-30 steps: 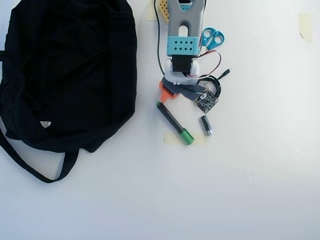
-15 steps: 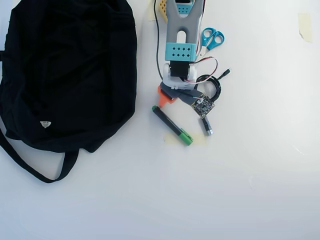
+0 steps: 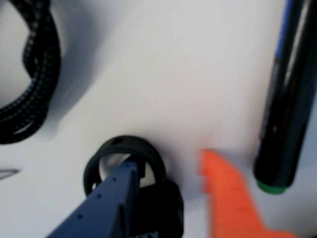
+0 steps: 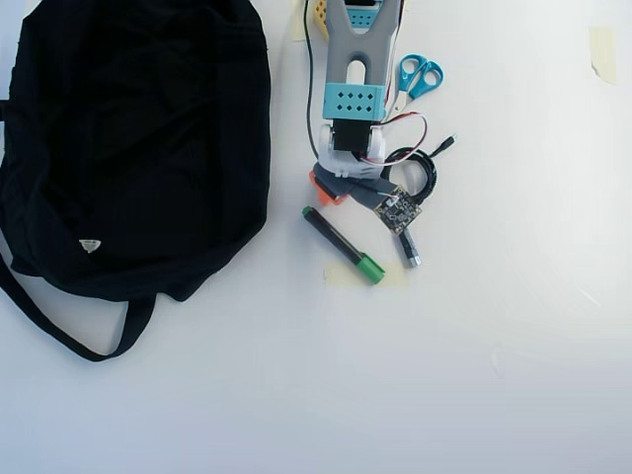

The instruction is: Put the bike light into the black bag

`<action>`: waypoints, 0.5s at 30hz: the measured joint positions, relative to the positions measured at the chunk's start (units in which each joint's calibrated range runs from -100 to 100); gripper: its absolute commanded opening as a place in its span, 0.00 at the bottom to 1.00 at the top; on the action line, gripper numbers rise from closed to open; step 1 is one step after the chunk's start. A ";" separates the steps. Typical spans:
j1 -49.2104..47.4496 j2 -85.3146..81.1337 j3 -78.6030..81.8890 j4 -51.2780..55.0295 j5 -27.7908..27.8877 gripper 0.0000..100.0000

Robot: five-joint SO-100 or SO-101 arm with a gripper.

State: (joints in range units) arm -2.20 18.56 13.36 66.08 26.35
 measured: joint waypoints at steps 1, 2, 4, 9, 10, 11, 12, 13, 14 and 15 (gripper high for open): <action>0.00 0.00 -0.08 0.00 0.00 0.03; 0.00 0.08 -0.08 0.00 0.00 0.03; 0.00 0.08 0.00 0.00 0.00 0.02; -0.07 0.08 0.00 0.00 0.00 0.02; -0.07 0.08 0.00 0.00 0.00 0.02; -0.07 0.08 0.00 0.00 0.00 0.02; -0.07 0.08 -0.08 0.09 0.00 0.02; -0.07 0.08 -0.31 0.34 -0.29 0.02; -0.07 0.17 -0.63 0.77 -0.68 0.02; -0.07 0.33 -1.10 1.55 -0.98 0.02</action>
State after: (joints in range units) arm -2.28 18.89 12.26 67.63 25.37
